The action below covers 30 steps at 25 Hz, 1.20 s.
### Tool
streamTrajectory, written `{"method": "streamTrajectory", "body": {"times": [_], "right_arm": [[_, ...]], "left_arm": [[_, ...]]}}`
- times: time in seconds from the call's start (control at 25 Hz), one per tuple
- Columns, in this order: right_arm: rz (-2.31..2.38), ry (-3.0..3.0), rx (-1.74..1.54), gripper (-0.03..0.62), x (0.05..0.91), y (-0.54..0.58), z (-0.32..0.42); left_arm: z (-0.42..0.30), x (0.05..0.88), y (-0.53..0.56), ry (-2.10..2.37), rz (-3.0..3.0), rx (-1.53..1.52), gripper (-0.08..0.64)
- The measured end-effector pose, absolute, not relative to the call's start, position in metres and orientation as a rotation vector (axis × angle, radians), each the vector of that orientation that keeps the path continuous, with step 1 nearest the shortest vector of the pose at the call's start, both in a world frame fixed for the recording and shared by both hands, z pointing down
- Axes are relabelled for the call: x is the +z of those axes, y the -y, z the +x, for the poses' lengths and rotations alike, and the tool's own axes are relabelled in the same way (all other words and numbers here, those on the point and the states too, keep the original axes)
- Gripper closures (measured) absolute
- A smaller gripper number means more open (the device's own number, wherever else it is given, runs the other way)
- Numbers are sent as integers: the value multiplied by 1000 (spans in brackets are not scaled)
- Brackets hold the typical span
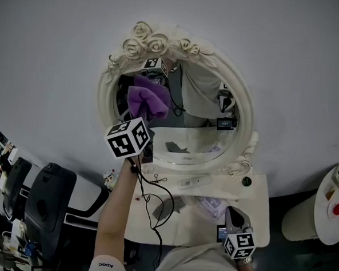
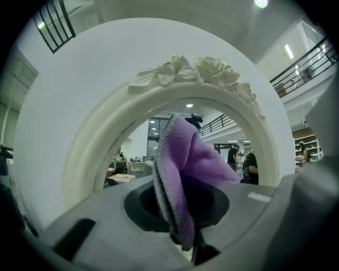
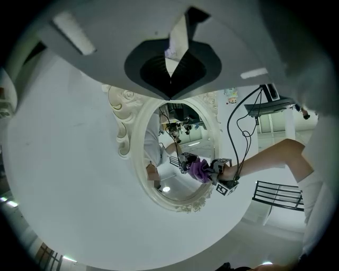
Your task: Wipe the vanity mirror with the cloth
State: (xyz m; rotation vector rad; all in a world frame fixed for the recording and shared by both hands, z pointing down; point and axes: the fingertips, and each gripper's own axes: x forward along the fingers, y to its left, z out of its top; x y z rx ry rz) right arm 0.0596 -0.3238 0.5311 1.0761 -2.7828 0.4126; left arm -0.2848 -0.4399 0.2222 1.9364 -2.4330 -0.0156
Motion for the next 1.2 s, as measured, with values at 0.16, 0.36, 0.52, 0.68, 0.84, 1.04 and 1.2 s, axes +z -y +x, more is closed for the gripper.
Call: {"method": "streamTrajectory", "body": {"times": [0.16,0.36,0.52,0.68,0.84,1.04,1.2], "right_arm": [[1089,2776,401,584,530,321,59],[1122,2759,408,584,532,322,66],[1133,2753,408,584,532,325,72],[1118,2758,406,584,532,325,76],[1123,2754,399,584,534,326,84],[1189,2713,385,584,533,329,110],[1266,2676,369,584,532,327,130]], "left_arm": [[-315,224,427,2525,1868,30,503],[-356,228,410,2603,1756,33,505],[-377,234,398,2666,1665,54,505],[-355,236,393,2631,1711,8,506],[-287,235,398,2506,1910,-70,505],[-183,249,425,2283,2148,-124,506],[-118,271,456,2149,2255,-124,505]]}}
